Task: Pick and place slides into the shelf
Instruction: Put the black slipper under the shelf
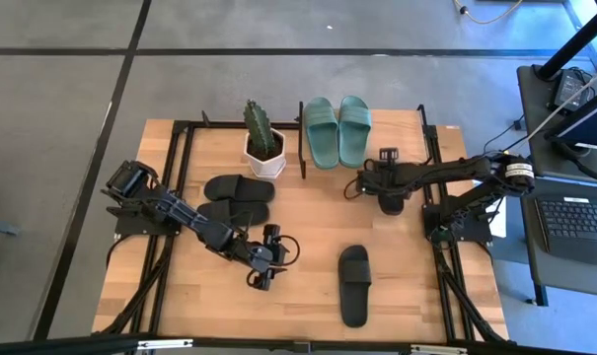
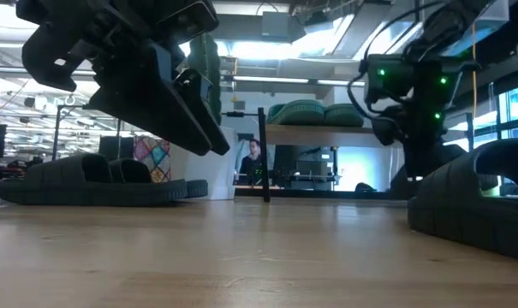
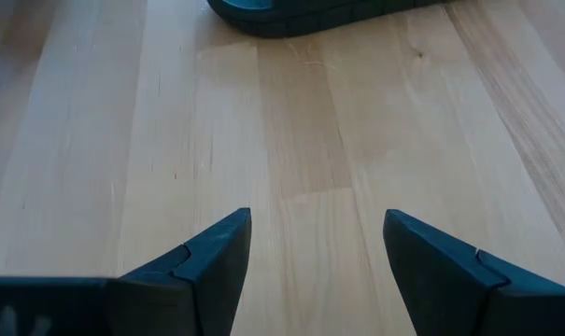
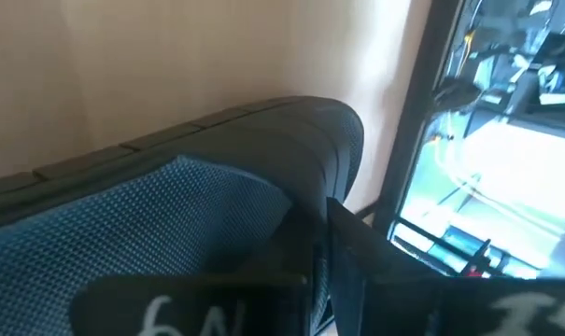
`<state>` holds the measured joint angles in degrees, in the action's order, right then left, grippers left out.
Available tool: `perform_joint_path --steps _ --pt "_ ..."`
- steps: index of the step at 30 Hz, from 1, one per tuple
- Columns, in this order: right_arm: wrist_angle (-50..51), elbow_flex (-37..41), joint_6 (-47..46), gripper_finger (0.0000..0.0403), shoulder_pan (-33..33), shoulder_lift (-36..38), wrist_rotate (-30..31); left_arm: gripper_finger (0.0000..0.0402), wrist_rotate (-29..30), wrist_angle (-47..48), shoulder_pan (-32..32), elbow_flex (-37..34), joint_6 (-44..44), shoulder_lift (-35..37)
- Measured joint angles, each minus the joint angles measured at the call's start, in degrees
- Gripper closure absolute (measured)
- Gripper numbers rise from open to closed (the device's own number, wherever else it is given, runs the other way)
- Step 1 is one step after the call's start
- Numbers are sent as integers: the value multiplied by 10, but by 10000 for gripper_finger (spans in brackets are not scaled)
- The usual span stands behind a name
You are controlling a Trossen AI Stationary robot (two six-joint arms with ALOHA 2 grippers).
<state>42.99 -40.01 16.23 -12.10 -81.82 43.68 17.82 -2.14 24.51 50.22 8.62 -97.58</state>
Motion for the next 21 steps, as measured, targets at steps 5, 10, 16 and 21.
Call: perform_joint_path --steps 5,10,16,21 --pt "-47 52 6 389 -22 26 -2 166 0 0 0 0 0 0" --pt "-100 93 51 389 -30 61 2 166 11 0 -4 0 -1 0" --pt "-89 94 66 389 -41 86 -13 166 11 1 -11 0 -1 0" --pt "-87 94 67 378 -43 86 -24 166 11 2 -11 0 -1 0"
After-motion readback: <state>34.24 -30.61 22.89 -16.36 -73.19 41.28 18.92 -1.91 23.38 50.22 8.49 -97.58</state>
